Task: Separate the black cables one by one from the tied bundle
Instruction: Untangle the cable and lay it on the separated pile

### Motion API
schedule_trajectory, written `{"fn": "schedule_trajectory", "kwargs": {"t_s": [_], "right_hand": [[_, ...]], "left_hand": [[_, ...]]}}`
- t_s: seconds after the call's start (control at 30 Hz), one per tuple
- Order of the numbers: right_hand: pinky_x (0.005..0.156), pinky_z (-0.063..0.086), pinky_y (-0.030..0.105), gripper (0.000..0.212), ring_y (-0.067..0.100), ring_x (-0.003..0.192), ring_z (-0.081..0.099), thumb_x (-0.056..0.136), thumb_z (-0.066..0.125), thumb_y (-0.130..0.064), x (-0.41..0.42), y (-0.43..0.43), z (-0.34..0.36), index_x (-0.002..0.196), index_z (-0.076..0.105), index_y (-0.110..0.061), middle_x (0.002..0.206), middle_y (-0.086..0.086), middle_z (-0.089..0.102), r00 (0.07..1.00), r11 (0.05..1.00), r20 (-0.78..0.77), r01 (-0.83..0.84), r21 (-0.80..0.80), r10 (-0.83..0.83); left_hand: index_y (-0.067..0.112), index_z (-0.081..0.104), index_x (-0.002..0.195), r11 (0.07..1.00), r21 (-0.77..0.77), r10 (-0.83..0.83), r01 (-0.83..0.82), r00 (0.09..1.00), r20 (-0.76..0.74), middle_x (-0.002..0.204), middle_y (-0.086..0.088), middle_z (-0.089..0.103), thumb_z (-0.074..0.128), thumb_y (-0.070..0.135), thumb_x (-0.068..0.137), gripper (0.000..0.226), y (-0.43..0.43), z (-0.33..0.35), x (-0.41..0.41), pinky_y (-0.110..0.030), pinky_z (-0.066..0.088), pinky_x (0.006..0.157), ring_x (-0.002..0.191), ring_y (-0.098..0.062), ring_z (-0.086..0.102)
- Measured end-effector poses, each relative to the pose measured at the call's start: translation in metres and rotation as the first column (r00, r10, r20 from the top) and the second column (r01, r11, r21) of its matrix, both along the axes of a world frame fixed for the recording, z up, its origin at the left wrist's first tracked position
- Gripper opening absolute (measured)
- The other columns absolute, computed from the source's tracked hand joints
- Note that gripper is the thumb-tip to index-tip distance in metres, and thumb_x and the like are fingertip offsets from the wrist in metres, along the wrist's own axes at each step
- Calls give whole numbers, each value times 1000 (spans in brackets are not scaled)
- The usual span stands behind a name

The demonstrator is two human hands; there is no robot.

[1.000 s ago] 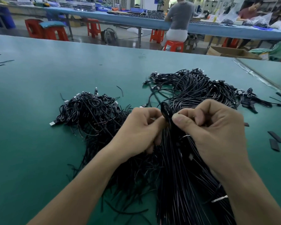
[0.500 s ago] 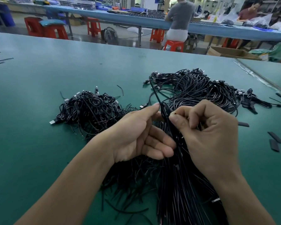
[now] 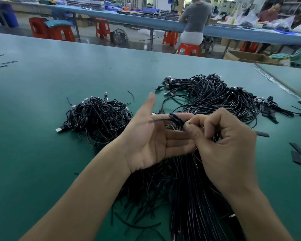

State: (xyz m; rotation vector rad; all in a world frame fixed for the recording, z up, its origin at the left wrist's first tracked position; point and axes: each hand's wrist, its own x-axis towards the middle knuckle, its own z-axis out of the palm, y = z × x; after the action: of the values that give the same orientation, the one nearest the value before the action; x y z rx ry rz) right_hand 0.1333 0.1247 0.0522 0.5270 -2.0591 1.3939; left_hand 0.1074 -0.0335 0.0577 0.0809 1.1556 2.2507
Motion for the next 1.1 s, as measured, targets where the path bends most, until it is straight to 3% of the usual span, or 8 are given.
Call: {"fn": "schedule_trajectory", "kwargs": {"t_s": [0.1, 0.2, 0.4, 0.6, 0.83, 0.9, 1.0, 1.1], "right_hand": [[69, 56, 25, 47, 13, 80, 71, 82, 74, 4, 0, -1, -2, 65, 36, -17, 71, -4, 66, 999, 999, 31, 22, -47, -20], [72, 57, 24, 45, 12, 83, 73, 83, 74, 2, -1, -1, -3, 64, 35, -14, 66, 3, 61, 997, 992, 78, -7, -123, 16], [72, 58, 24, 47, 9, 77, 72, 82, 76, 2, -4, 2, -5, 60, 38, -16, 64, 10, 62, 969, 978, 236, -22, -209, 73], [77, 58, 25, 35, 11, 75, 68, 83, 71, 5, -8, 5, -5, 76, 46, -19, 72, 3, 72, 848, 917, 456, -80, -392, 269], [81, 56, 54, 19, 34, 75, 69, 85, 76, -18, -5, 11, -2, 80, 58, -22, 78, 12, 74, 866, 987, 498, 44, -156, 40], [76, 58, 42, 14, 20, 70, 69, 85, 75, -25, -8, 16, -5, 80, 62, -25, 75, -1, 74, 867, 995, 491, 98, 8, -89], [62, 48, 11, 9, 0, 71, 64, 87, 72, -26, -10, 21, -12, 82, 65, -30, 71, -12, 68, 846, 931, 443, 152, 332, -296], [80, 54, 29, 10, 9, 86, 62, 92, 64, -29, -10, 19, -22, 102, 66, -28, 89, -12, 66, 801, 821, 439, 110, 560, -406]], "left_hand": [[13, 74, 107, 979, -84, 176, -188, 976, -132, 86, -10, 70, 59, 38, 89, 34, 6, 0, 0, -36, 60, 76, 73, -20, 68], [19, 69, 101, 935, -149, 274, -322, 923, -272, 92, -6, 75, 69, 24, 82, 20, 7, -1, 0, -27, 56, 67, 74, -17, 63], [20, 62, 110, 905, -247, 162, -345, 819, -550, 107, -9, 76, 77, 16, 78, 35, -2, 0, 1, -36, 57, 89, 97, -24, 71], [29, 62, 100, 791, -409, 57, -455, 720, -691, 104, -8, 75, 75, 16, 76, 30, -4, -1, 1, -37, 53, 85, 75, -23, 62], [27, 65, 99, 699, -424, 166, -575, 708, -686, 85, 1, 77, 78, 7, 83, 29, -14, 8, -1, -25, 60, 71, 75, -15, 75], [27, 63, 99, 598, -375, 343, -709, 648, -680, 86, 2, 77, 75, 5, 83, 30, -27, 9, -8, -23, 60, 65, 74, -11, 75], [28, 62, 96, 231, -324, 489, -917, 398, -776, 92, 9, 69, 73, 7, 88, 25, -48, 3, -23, -8, 51, 58, 68, 10, 66], [28, 64, 112, -29, -355, 488, -935, 296, -821, 113, 8, 63, 66, 10, 93, 26, -64, -12, -31, -8, 48, 63, 75, 1, 65]]}}
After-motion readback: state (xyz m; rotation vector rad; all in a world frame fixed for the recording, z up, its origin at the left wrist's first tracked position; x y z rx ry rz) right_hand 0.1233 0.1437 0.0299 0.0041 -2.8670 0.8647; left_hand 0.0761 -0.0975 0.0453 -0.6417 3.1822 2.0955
